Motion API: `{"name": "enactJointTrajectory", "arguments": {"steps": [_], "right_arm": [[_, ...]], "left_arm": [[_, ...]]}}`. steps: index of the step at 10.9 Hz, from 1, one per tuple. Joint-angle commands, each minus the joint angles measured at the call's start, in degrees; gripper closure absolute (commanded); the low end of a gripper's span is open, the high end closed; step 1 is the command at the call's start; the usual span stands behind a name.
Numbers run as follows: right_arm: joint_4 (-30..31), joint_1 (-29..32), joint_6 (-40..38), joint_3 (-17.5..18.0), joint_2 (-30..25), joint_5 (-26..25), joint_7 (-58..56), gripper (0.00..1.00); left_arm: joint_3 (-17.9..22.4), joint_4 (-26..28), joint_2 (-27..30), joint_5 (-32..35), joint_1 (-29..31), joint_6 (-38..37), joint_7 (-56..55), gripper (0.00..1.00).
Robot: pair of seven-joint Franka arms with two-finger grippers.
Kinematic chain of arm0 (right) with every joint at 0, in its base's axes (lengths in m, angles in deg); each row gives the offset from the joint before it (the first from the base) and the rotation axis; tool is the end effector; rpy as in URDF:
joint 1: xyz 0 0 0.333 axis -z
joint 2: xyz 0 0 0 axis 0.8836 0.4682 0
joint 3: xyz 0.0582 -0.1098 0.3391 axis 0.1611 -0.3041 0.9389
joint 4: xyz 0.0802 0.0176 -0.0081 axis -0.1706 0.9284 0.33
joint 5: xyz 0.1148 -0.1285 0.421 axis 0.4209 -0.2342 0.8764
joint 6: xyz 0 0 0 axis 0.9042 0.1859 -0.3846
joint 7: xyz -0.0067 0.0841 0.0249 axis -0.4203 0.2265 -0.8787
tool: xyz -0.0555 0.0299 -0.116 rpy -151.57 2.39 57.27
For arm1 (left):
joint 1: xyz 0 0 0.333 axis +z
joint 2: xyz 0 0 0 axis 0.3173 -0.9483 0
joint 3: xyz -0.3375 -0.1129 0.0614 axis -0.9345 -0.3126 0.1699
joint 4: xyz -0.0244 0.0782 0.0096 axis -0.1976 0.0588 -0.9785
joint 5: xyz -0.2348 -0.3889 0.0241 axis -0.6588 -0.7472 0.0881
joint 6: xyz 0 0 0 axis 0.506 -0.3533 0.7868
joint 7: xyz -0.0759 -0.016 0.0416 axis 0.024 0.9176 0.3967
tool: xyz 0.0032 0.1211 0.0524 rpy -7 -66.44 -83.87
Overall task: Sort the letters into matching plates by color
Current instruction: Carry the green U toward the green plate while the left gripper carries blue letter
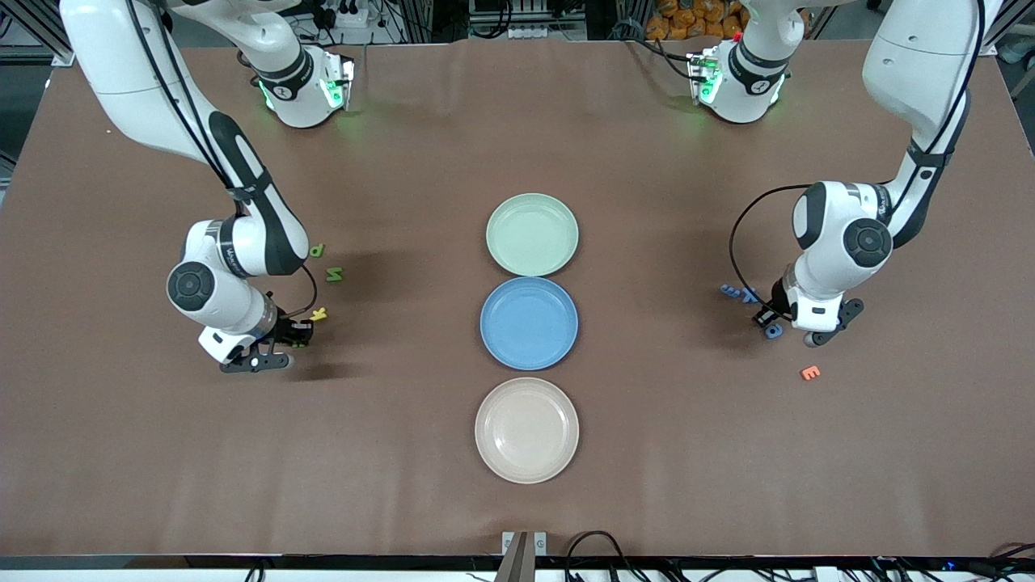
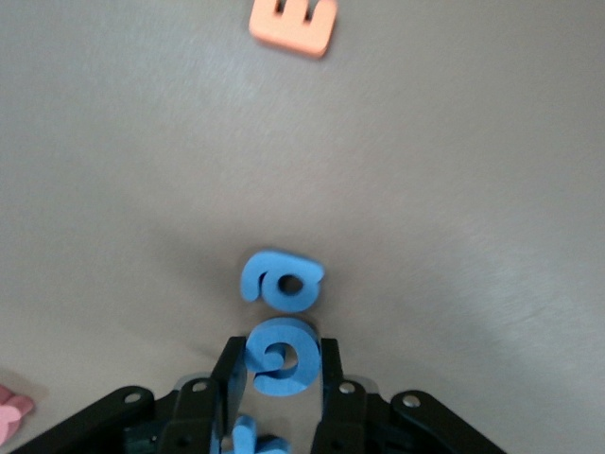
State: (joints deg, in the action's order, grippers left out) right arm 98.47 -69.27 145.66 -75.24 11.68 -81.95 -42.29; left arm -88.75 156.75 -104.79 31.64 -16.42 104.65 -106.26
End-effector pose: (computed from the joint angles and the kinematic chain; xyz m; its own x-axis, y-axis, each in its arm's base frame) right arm 0.6609 0.0631 0.1375 0.9959 0.0895 -0.0162 0.0895 -0.9960 -0.0020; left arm 0.6046 -0.0403 0.1473 0.7959 0.6050 0.0231 0.6046 -0.7962 0.0244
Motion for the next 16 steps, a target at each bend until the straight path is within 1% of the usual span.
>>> {"name": "enactJointTrajectory", "arguments": {"steps": [1, 5, 6, 7, 9, 11, 12, 14, 16], "right_arm": [[-1.4, 0.3, -0.8, 0.3, -0.2, 0.7, -0.2, 1.00], [-1.4, -0.3, -3.5, 1.0, -3.2, 0.6, -0.2, 1.00], [-1.6, -0.9, -4.7, 1.9, -3.6, 0.6, -0.2, 1.00], [-3.4, -1.8, -7.5, 2.3, -3.9, 0.6, -0.4, 1.00], [-8.8, -4.2, -16.0, 4.3, -3.9, 0.7, 1.7, 1.00], [-9.5, -5.6, -16.3, 7.1, -3.7, 0.7, 3.0, 1.00], [-9.5, -7.2, -16.0, 7.6, -3.5, 0.7, 4.1, 1.00], [-9.7, -8.6, -15.9, 11.2, -3.1, 0.7, 8.4, 1.00], [-9.7, -9.2, -16.0, 14.6, -3.1, 0.7, 13.5, 1.00]], "left_arm": [[-1.4, -4.0, 1.6, 1.7, -0.2, -4.9, -4.2, 1.00], [-5.9, -15.0, 1.6, 1.7, -0.3, -19.2, -9.6, 1.00], [-6.8, -17.5, 1.5, 1.6, -0.4, -22.2, -10.9, 1.00], [-8.2, -19.5, 1.4, 1.4, -0.4, -24.0, -13.1, 1.00], [-10.4, -21.2, 1.2, 1.4, -1.5, -25.7, -16.9, 1.00], [-10.4, -22.4, 1.2, 1.1, -4.4, -25.7, -19.7, 1.00], [-10.5, -23.6, 1.0, 0.9, -5.8, -25.7, -21.5, 1.00], [-10.5, -27.1, 0.1, -0.6, -8.1, -25.7, -25.7, 1.00], [-10.5, -28.9, -1.2, -2.5, -10.2, -25.7, -26.8, 1.00]]}}
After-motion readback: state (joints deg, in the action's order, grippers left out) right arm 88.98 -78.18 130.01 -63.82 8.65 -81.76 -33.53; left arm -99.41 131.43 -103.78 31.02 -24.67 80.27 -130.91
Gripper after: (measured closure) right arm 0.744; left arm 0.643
